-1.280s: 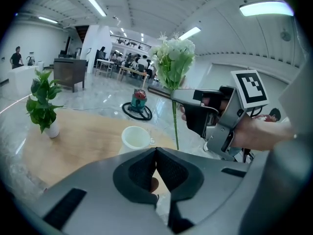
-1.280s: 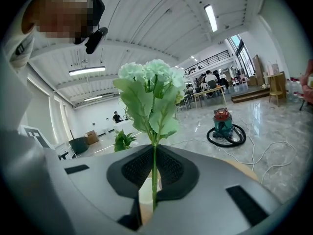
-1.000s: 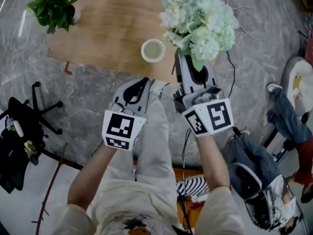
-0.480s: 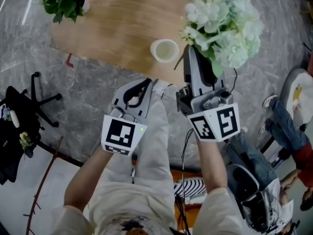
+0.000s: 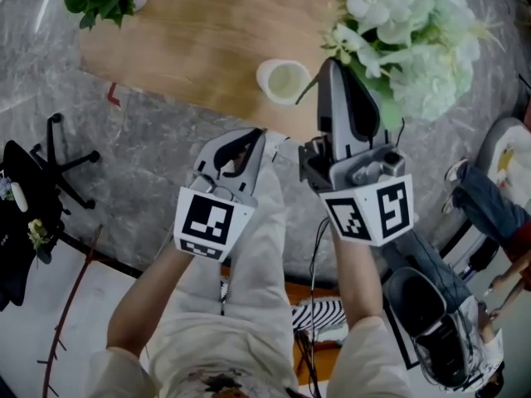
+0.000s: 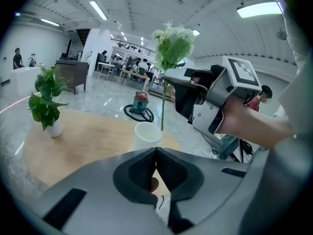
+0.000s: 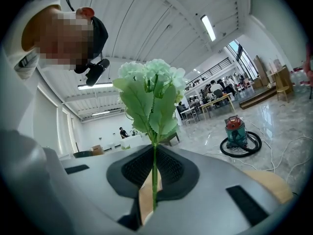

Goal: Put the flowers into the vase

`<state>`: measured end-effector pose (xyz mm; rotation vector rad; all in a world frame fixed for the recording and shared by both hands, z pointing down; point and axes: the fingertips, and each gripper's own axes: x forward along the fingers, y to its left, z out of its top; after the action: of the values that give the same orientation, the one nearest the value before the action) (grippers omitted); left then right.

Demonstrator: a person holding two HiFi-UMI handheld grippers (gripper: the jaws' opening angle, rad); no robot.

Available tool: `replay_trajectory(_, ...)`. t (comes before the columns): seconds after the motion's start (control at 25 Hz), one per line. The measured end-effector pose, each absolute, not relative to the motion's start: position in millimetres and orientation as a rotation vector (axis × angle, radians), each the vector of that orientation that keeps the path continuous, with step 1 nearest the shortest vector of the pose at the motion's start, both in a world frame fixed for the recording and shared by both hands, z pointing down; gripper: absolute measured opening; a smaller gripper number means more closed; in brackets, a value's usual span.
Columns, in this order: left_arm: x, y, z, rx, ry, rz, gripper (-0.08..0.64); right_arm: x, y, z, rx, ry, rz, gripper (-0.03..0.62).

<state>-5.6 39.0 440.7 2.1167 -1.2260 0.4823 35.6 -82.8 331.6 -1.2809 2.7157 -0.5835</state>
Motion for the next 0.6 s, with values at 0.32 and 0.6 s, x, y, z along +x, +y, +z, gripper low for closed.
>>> replay_trajectory(0.32, -1.5, 31.4, 460.1, 2.104, -1.232, 0.489, 0.009, 37.5, -91.0, 347.8, -1.285, 2.669, -0.577, 0.021)
replay_trajectory(0.6, 0.2, 24.8, 472.3, 2.11, -1.264, 0.485, 0.009, 41.2, -88.3, 357.7, -1.274, 2.667, -0.557, 0.021)
